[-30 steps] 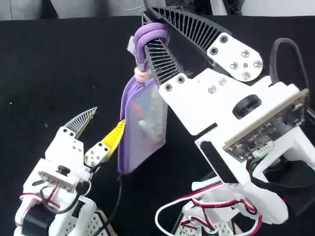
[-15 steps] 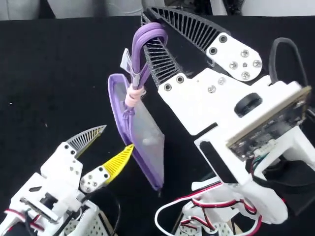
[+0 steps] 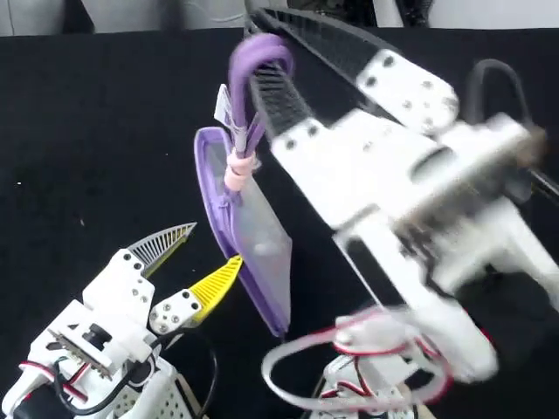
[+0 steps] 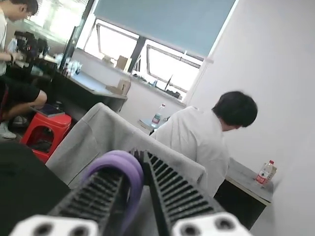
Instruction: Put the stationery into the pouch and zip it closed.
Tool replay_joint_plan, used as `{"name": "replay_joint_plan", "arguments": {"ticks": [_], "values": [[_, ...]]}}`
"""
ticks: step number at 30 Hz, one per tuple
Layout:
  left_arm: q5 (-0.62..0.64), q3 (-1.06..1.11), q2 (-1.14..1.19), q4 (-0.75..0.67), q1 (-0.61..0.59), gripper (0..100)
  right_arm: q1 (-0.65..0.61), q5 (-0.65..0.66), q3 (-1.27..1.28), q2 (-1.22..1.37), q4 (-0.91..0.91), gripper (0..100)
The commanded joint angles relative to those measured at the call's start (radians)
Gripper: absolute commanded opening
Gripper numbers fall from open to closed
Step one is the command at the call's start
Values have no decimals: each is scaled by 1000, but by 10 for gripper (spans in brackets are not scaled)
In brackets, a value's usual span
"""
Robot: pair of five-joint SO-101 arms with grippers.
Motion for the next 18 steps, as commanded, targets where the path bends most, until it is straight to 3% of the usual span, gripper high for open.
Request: {"name": "replay_joint_plan", "arguments": {"ticks": [1,8,18], "values": [[11,-22,0,3,15,241,-17,-14,-5,50,-34,11],[-57,-128,0,155,243,238,-15,-14,-5,94,-69,11],[-63,-186,-2,238,225,238,-11,-14,-2,99,-100,11]]}}
